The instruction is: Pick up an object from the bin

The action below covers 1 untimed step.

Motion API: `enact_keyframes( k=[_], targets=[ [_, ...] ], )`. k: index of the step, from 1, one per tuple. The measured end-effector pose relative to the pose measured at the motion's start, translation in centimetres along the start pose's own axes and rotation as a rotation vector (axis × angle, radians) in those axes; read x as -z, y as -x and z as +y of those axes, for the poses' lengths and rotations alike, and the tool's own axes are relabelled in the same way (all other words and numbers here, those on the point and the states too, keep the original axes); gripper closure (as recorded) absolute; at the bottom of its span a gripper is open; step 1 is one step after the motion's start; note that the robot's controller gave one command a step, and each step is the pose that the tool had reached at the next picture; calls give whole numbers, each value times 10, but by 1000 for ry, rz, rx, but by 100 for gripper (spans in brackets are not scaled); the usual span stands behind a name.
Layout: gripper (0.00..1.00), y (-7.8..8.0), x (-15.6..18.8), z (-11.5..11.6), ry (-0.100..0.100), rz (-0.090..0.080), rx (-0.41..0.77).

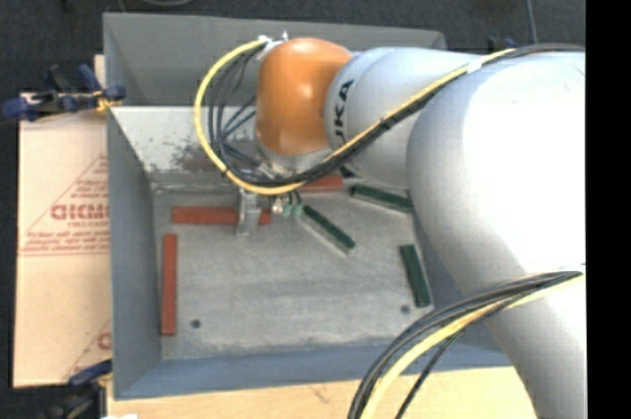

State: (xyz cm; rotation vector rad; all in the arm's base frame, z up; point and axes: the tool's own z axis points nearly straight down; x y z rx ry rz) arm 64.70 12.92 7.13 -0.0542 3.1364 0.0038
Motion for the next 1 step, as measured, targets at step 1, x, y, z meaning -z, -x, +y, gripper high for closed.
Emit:
enact_keyframes(
  k=[1],
  targets=[
    [100,0,150,-2,-3,-8,299]
  ],
)
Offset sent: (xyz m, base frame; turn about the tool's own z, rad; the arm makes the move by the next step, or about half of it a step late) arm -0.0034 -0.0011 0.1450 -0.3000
